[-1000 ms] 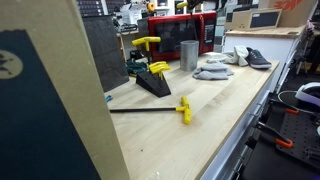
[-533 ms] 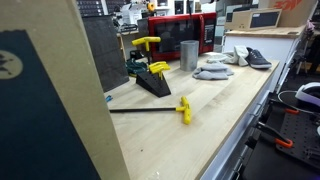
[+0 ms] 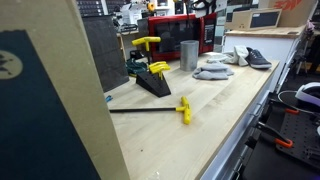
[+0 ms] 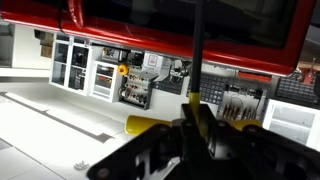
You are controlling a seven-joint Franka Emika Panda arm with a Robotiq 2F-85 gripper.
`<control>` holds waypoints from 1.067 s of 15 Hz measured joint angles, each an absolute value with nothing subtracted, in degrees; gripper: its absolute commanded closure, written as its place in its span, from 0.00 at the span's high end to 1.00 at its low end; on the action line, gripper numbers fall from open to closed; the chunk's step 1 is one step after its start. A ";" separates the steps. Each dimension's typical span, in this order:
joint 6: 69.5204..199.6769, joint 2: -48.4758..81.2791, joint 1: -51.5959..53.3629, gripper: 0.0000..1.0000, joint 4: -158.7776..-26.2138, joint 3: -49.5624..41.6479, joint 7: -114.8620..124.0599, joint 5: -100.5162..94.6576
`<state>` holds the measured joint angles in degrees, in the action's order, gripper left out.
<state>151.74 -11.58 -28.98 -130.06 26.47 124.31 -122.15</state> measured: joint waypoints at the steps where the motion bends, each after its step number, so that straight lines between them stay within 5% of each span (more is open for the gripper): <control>1: 150.61 -10.43 -28.61 0.03 -130.06 26.47 125.72 -123.67; 9: 145.05 -3.15 -7.30 0.03 -130.09 9.40 132.14 -128.61; 16: 145.11 -3.04 -2.53 0.03 -132.53 2.29 133.36 -130.95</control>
<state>145.11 -3.04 -2.53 -132.53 2.29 133.36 -130.95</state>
